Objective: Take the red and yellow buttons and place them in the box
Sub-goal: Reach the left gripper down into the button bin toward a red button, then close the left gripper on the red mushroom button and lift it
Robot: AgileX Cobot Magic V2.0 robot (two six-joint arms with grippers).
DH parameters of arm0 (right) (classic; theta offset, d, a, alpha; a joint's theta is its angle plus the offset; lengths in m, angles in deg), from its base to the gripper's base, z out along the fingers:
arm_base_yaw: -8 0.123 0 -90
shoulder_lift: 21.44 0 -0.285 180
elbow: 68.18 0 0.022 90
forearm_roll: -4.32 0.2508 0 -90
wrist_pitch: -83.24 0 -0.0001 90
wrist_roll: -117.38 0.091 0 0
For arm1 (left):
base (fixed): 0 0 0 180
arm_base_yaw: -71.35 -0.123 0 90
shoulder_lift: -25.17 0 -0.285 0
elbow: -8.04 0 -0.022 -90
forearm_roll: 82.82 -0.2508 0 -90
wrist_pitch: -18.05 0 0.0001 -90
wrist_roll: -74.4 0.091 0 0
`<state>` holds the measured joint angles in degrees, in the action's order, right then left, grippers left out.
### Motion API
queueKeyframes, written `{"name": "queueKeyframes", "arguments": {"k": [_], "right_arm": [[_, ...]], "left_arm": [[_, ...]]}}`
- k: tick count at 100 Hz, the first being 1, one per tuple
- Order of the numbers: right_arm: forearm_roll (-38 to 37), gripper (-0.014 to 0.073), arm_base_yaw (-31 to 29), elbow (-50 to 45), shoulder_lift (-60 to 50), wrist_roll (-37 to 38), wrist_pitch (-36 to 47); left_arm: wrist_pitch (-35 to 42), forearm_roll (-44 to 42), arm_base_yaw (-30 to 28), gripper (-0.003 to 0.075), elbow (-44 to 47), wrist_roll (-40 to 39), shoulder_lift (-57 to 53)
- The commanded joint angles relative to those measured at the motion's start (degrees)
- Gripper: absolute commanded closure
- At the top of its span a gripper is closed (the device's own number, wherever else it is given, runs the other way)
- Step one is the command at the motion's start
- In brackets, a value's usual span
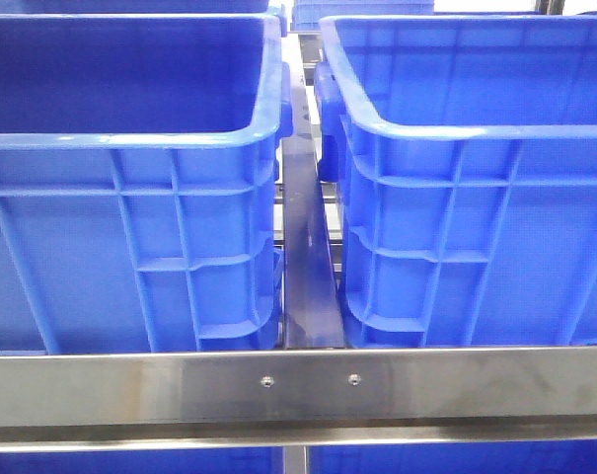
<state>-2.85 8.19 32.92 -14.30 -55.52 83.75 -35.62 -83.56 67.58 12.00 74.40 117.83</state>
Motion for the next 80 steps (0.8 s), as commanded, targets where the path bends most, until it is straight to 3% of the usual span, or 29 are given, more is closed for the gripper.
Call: {"name": "queueKeyframes", "arguments": {"k": [1,80], "right_arm": [[0.2,0.0662,-0.35,0.94,-1.29,-0.28,4.49],[0.2,0.0662,-0.35,0.94,-1.29,-0.28,4.49]], "left_arm": [[1.04,0.74,-0.01,0.0122,-4.02,0.0,0.93],[0.33,3.55,-0.01,0.0122,-15.49,0.0,18.95]]}}
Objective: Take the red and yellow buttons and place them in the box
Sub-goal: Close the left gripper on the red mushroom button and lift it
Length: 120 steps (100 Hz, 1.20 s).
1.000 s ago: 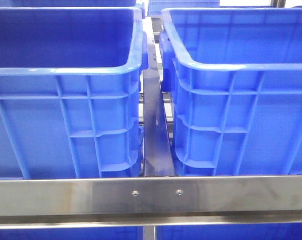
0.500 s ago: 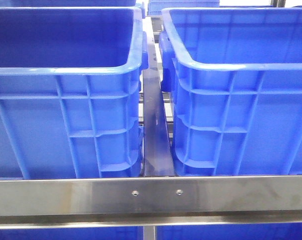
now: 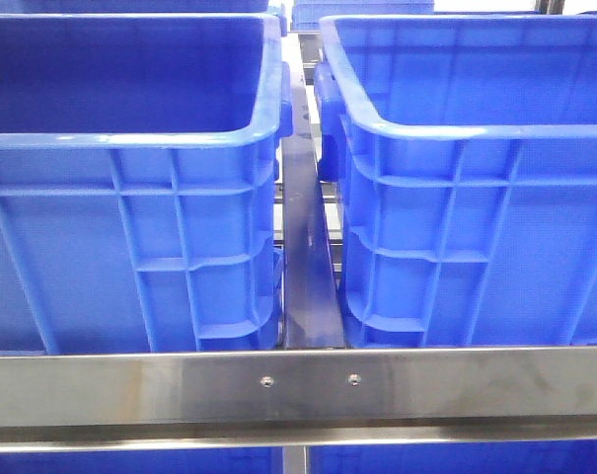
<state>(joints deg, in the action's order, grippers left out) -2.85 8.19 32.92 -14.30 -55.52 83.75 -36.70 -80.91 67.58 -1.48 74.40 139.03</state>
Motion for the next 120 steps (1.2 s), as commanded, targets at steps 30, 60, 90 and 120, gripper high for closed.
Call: {"name": "queueKeyframes", "arguments": {"k": [30,60,90,120], "right_arm": [[0.2,0.0662,-0.35,0.94,-1.29,-0.28,4.49],[0.2,0.0662,-0.35,0.94,-1.29,-0.28,4.49],[0.2,0.0662,-0.35,0.94,-1.29,-0.28,4.49],[0.2,0.0662,-0.35,0.94,-1.29,-0.28,4.49]], "left_arm": [[2.17,0.58,-0.01,0.0204,-2.0,0.0,-1.98],[2.05,0.58,-0.01,0.0459,-2.0,0.0,-1.98],[3.43,1.56,-0.01,0.0521,-2.11,1.19,-3.12],[2.56,14.12,0.2,0.0521,-2.11,12.09,-11.49]]}}
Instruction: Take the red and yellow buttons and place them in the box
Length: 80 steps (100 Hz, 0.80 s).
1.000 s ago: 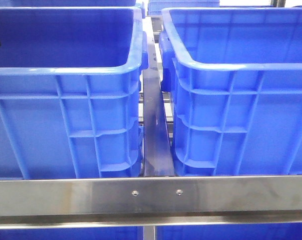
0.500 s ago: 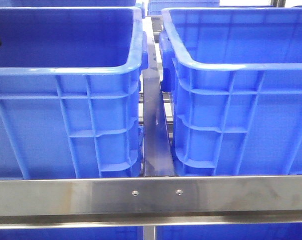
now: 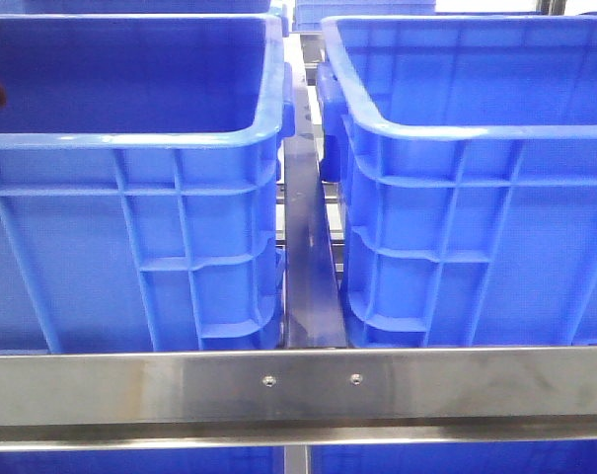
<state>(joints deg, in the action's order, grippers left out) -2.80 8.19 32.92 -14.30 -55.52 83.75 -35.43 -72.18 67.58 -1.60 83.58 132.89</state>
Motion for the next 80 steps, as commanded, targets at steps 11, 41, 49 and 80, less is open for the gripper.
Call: {"name": "queueKeyframes", "arguments": {"k": [11,41,49,80], "right_arm": [[0.15,0.0662,-0.35,0.94,-1.29,-0.28,4.49],[0.15,0.0662,-0.35,0.94,-1.29,-0.28,4.49],[0.15,0.0662,-0.35,0.94,-1.29,-0.28,4.49],[0.15,0.0662,-0.35,0.94,-1.29,-0.28,4.49]], "left_arm": [[0.72,9.6,1.63,0.0521,-1.45,8.47,-8.68],[-3.16,13.94,8.91,0.0521,-0.1,13.33,-13.77],[-4.71,16.6,11.53,0.0521,-0.1,15.46,-13.77],[-6.91,19.64,22.9,0.0521,-0.1,17.12,-13.65]]}}
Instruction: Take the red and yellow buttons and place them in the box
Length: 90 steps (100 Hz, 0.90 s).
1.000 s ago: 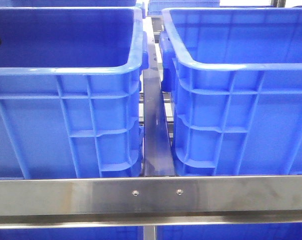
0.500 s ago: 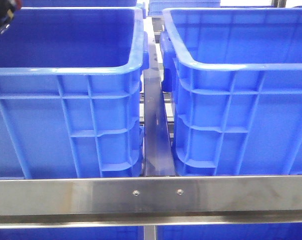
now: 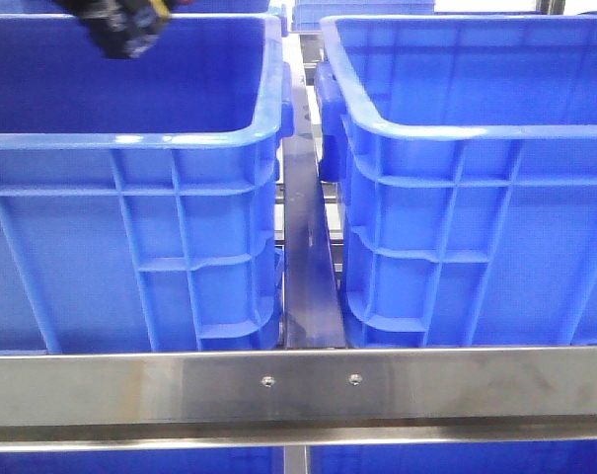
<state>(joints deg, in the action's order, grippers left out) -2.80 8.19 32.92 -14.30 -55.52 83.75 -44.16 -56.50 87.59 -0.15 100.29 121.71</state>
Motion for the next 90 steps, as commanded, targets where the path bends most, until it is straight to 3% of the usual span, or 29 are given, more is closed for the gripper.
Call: {"name": "queueKeyframes", "arguments": {"k": [1,30,45,75,90], "right_arm": [[0.15,0.0662,-0.35,0.94,-1.29,-0.28,4.49],[0.15,0.0662,-0.35,0.94,-1.29,-0.28,4.55],[0.15,0.0662,-0.35,0.94,-1.29,-0.28,4.55],[0.15,0.0662,-0.19,1.31,-1.29,-0.28,5.25],[0.15,0.0662,0.05,6.43,-0.57,-0.28,-1.27]], "left_arm": [[1.82,4.22,3.12,0.0521,-1.55,0.4,-2.47],[1.82,10.93,9.89,0.0521,-1.55,0.4,-2.47],[1.94,15.01,10.78,0.0521,-1.55,0.4,-2.47],[1.94,15.14,10.76,0.0521,-1.55,0.4,-2.47],[1.94,15.14,10.76,0.0521,-1.55,0.4,-2.47]]}}
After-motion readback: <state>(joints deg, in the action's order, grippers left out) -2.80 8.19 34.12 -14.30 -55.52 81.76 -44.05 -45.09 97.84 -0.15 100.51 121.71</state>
